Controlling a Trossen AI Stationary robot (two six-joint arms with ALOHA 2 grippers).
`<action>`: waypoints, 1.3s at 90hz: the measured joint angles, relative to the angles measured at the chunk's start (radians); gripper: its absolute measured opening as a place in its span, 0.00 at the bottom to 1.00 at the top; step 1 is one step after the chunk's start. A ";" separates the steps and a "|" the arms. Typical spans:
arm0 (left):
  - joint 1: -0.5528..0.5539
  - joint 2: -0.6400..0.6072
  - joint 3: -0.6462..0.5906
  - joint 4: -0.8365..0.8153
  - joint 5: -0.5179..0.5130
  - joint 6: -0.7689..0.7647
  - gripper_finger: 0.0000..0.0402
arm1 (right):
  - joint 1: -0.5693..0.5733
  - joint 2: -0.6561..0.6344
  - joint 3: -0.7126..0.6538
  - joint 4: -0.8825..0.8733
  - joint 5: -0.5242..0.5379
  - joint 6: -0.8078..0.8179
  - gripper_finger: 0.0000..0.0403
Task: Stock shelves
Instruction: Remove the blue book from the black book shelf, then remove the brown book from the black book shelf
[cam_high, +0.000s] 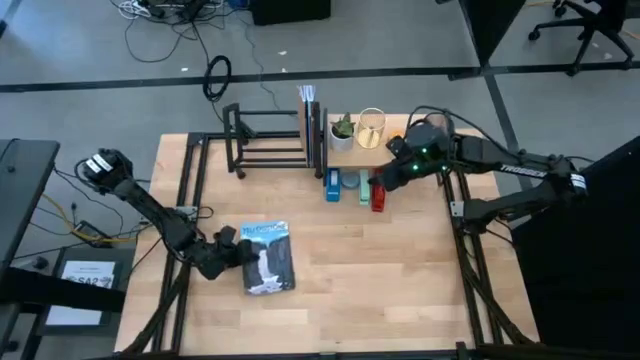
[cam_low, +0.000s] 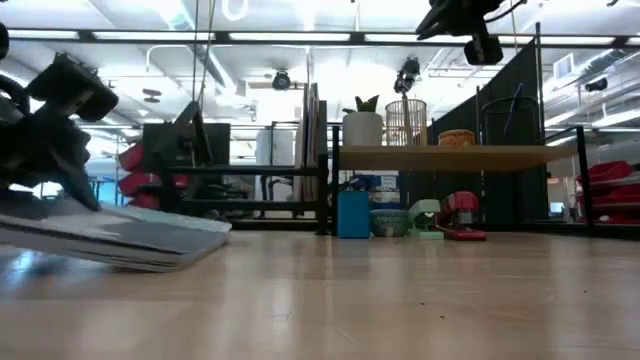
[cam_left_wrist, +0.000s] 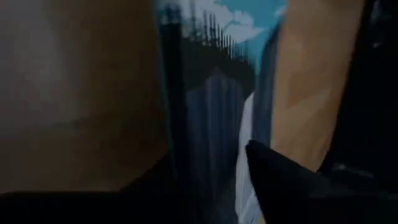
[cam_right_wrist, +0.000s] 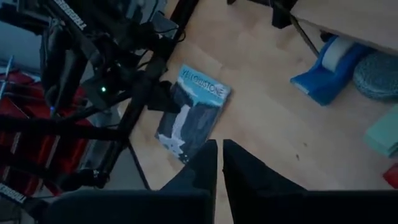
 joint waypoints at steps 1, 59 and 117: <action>0.000 -0.001 0.000 -0.006 0.007 -0.004 0.38 | 0.001 0.001 0.000 0.000 0.002 0.000 0.00; 0.026 -0.249 0.421 -1.018 0.240 -0.041 0.27 | 0.024 0.029 0.000 0.018 0.016 -0.076 0.00; 0.528 0.039 0.644 0.153 -0.716 1.893 0.38 | 0.022 0.030 0.000 0.024 -0.017 -0.151 0.00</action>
